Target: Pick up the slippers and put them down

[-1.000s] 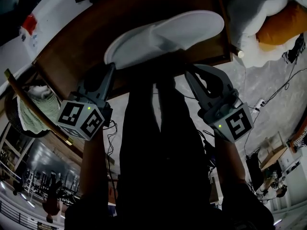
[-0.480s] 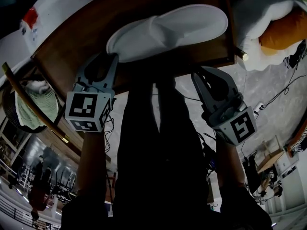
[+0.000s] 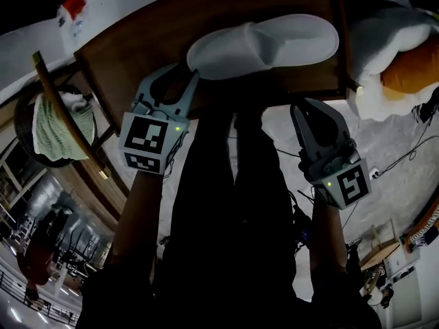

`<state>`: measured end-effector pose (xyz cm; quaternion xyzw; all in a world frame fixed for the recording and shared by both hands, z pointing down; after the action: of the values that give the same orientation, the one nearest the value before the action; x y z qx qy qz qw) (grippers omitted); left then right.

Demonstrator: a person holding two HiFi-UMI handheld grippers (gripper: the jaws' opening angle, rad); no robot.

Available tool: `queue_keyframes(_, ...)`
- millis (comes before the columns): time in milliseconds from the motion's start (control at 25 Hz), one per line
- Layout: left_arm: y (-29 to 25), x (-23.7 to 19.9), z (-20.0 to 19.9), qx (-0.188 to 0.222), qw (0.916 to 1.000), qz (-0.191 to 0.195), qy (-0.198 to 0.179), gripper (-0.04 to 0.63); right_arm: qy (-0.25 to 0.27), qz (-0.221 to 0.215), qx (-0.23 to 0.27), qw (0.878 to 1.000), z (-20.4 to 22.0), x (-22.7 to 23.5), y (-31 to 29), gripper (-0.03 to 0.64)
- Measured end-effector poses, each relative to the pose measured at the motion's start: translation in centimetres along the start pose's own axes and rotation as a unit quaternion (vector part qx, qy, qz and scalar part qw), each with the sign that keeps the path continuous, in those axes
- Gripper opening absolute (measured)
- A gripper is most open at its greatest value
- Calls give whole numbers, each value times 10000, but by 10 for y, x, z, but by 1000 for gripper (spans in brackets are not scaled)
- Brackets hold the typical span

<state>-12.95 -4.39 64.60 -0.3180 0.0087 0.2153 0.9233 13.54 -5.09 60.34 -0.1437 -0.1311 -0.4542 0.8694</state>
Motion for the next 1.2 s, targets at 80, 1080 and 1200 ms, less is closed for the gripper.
queue_keyframes(80,14,8,-20,265,9994,188,83,85,175,-151,102,9997,-24,-13,-7,26)
queue_keyframes(1080,231,82,-261,3228,9205,2173,-364,11,1541,-888,1089,9780,-265,-169,2,26)
queue_keyframes(1200,233,81,-261,3242,9173,2276,-391,11,1652,-930,1111,9756,-270,-169,-5,26)
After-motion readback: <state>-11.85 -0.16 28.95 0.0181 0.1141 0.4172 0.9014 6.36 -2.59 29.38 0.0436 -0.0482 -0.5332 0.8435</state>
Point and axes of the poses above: the fingertips, and each gripper's own axes: y backward along the fingers, x to its right, z out of its underside, the point moved 7 cm from there along y, backward along the fingers, and after that the axes turned 12 degrees about x, right-handed, at the moved point
